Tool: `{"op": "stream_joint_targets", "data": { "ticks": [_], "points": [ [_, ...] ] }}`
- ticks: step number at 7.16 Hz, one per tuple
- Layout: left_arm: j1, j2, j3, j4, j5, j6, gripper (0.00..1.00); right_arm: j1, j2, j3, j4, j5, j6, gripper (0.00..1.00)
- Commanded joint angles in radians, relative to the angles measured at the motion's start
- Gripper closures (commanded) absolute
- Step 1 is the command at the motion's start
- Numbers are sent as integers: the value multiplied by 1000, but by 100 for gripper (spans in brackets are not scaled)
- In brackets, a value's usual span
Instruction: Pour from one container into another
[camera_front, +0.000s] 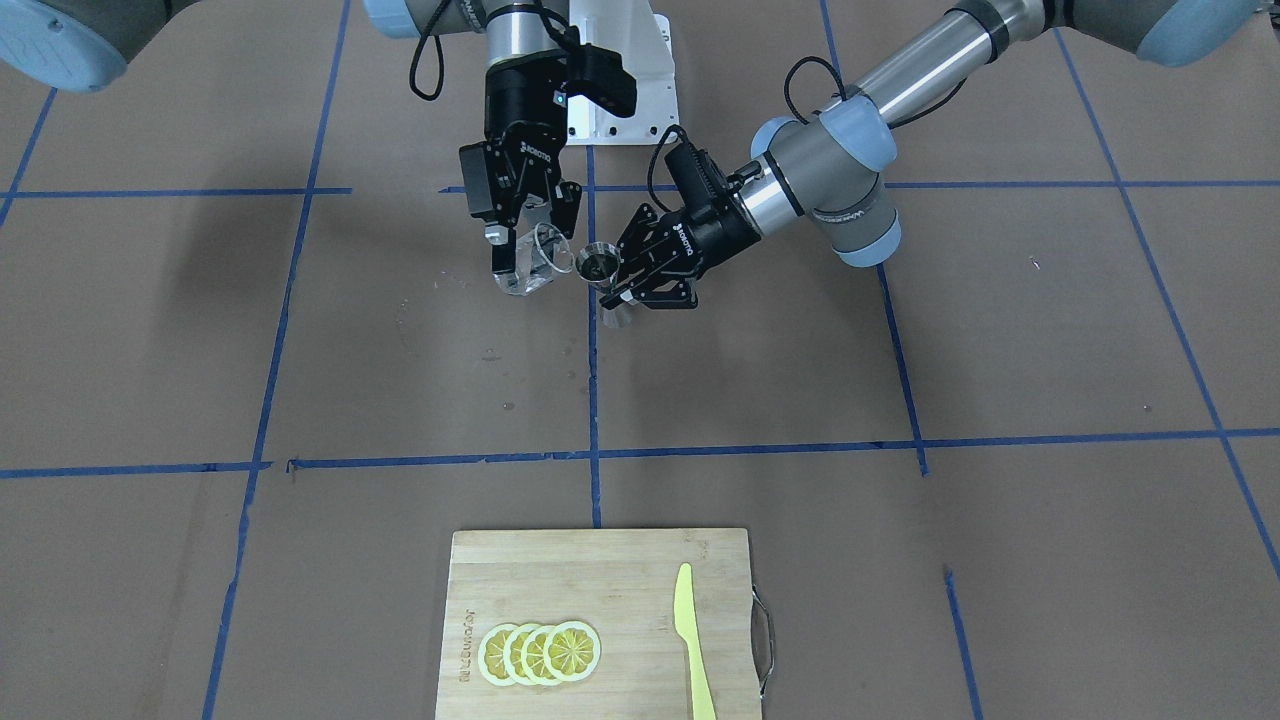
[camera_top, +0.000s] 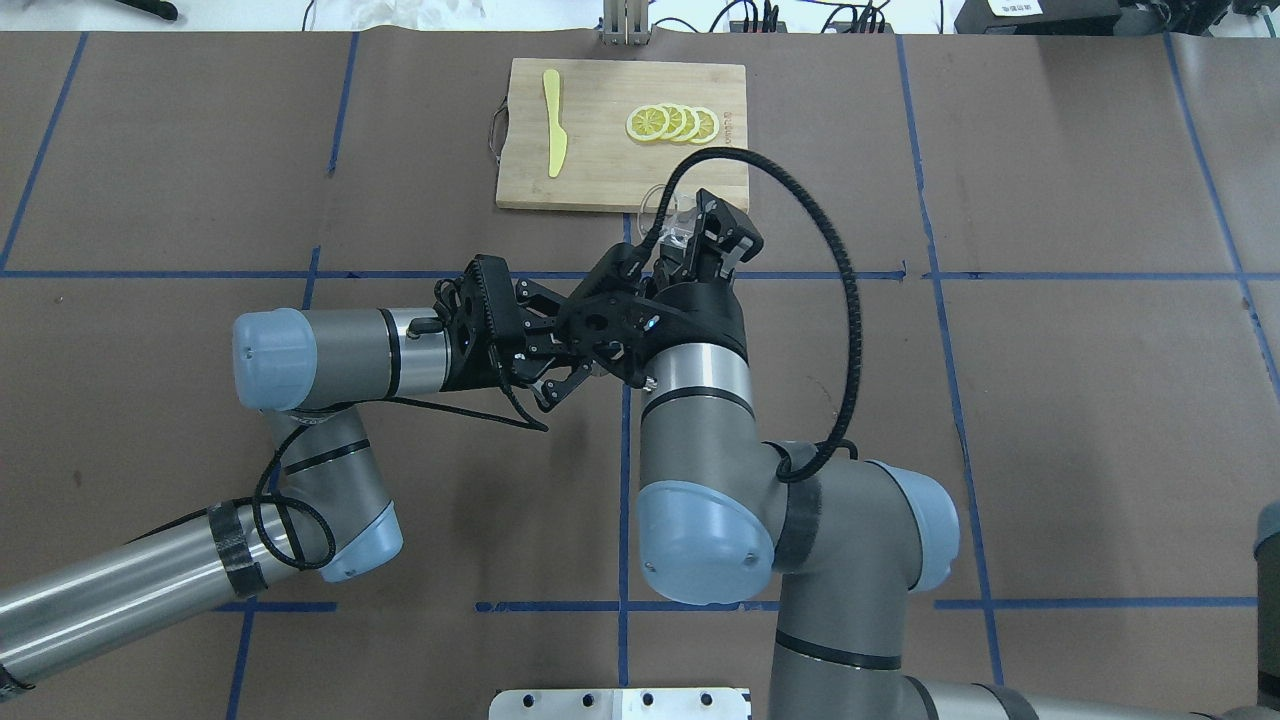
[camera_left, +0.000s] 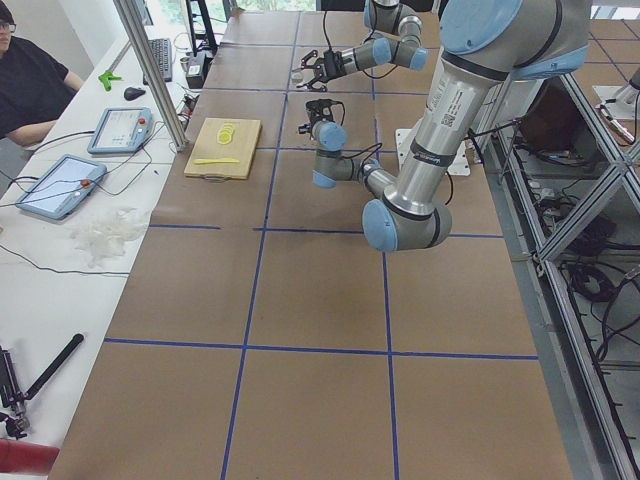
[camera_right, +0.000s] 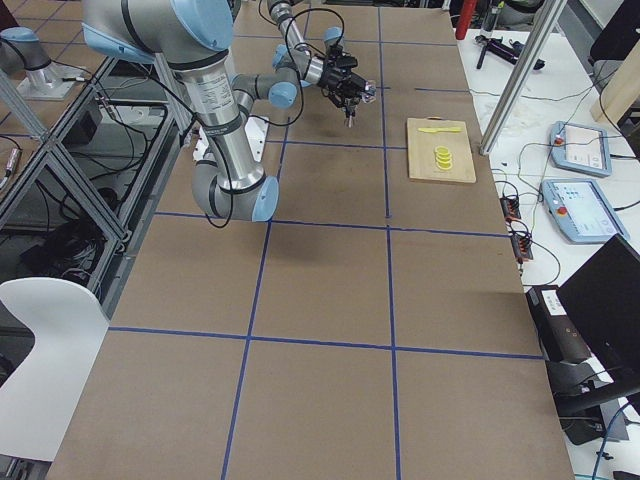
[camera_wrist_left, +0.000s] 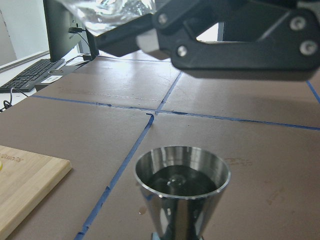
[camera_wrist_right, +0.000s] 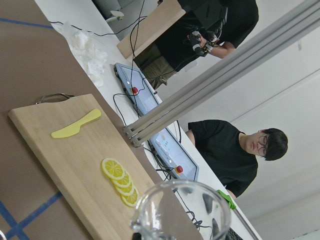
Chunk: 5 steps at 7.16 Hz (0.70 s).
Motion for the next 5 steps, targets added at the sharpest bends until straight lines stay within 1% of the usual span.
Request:
{"op": "stream_joint_targets", "data": {
  "ticks": [1, 3, 4, 5],
  "points": [
    [-2, 3, -2, -2, 0, 0, 100, 4, -99, 37, 118, 10, 83, 100],
    [-14, 5, -12, -4, 0, -4, 100, 4, -128, 38, 142, 5, 107, 100],
    [-45, 18, -20, -4, -9, -5, 100, 4, -130, 41, 142, 5, 115, 100],
    [-82, 70, -56, -2, -30, -5, 100, 4, -130, 41, 142, 5, 115, 100]
  ]
}}
